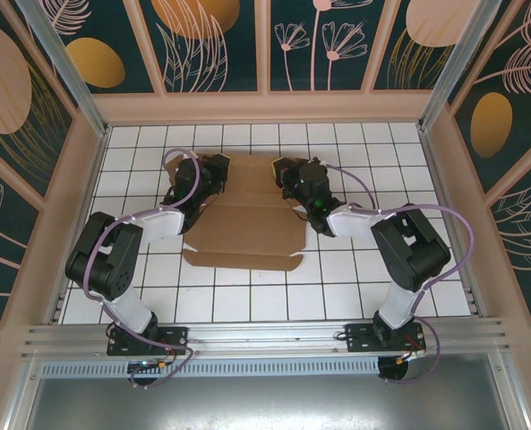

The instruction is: Fold the paper box

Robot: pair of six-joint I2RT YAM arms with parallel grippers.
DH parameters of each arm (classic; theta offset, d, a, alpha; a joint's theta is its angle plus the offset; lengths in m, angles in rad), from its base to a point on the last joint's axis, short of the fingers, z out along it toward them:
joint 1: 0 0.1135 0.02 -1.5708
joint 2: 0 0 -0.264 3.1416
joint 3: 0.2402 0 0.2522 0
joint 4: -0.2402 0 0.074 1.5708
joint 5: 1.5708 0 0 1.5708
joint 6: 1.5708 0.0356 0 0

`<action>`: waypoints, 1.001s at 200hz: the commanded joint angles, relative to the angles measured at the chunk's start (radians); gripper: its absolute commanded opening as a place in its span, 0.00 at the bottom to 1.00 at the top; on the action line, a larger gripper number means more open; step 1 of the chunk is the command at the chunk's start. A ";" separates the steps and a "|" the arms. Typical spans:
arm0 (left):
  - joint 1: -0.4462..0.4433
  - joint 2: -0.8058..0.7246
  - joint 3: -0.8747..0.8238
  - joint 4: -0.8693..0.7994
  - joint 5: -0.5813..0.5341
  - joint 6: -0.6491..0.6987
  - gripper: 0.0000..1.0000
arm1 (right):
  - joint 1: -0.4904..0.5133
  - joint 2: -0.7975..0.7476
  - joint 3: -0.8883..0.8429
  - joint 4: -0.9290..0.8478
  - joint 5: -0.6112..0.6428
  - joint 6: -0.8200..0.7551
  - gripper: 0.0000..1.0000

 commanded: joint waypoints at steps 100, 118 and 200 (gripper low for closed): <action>-0.002 -0.015 -0.048 -0.016 -0.150 -0.001 0.00 | 0.013 -0.279 0.001 -0.495 0.002 -0.806 0.45; -0.002 -0.019 -0.078 0.028 -0.150 -0.013 0.00 | 0.100 -0.269 0.016 -0.611 0.055 -0.945 0.26; -0.014 -0.095 -0.137 0.046 -0.176 0.069 0.00 | 0.266 0.004 0.070 -0.896 0.103 -1.029 0.00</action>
